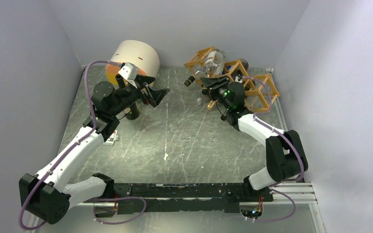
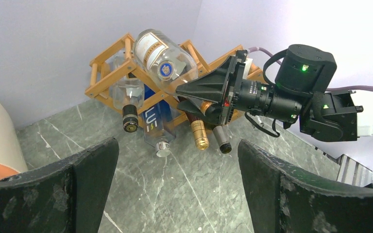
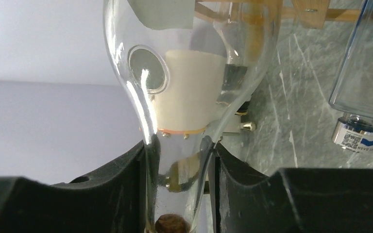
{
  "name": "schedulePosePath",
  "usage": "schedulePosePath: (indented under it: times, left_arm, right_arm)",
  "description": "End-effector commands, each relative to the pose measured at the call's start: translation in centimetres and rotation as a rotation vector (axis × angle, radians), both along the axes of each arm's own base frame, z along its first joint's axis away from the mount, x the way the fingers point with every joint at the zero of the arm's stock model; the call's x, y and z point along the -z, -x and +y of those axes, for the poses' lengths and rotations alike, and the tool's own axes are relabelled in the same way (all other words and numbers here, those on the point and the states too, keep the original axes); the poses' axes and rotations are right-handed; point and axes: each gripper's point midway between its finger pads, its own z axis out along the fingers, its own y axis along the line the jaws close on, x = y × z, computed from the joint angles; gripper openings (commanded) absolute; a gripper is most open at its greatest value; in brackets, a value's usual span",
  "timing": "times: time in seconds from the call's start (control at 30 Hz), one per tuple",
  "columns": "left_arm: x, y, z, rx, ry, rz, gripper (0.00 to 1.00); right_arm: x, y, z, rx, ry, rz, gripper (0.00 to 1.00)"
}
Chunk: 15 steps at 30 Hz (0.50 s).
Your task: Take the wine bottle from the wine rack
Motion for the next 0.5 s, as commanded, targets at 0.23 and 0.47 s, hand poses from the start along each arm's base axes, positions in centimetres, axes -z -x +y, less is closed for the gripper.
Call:
schedulePosePath:
  times: [0.23, 0.47]
  left_arm:
    - [-1.4, 0.4, -0.6, 0.035, 0.016, -0.042, 0.96]
    - [-1.3, 0.4, -0.7, 0.044, 0.015, -0.040, 0.96]
  right_arm:
    - [-11.0, 1.9, -2.8, 0.027, -0.145, -0.311, 0.00]
    - [-12.5, 3.2, -3.4, 0.014, -0.166, -0.335, 0.00]
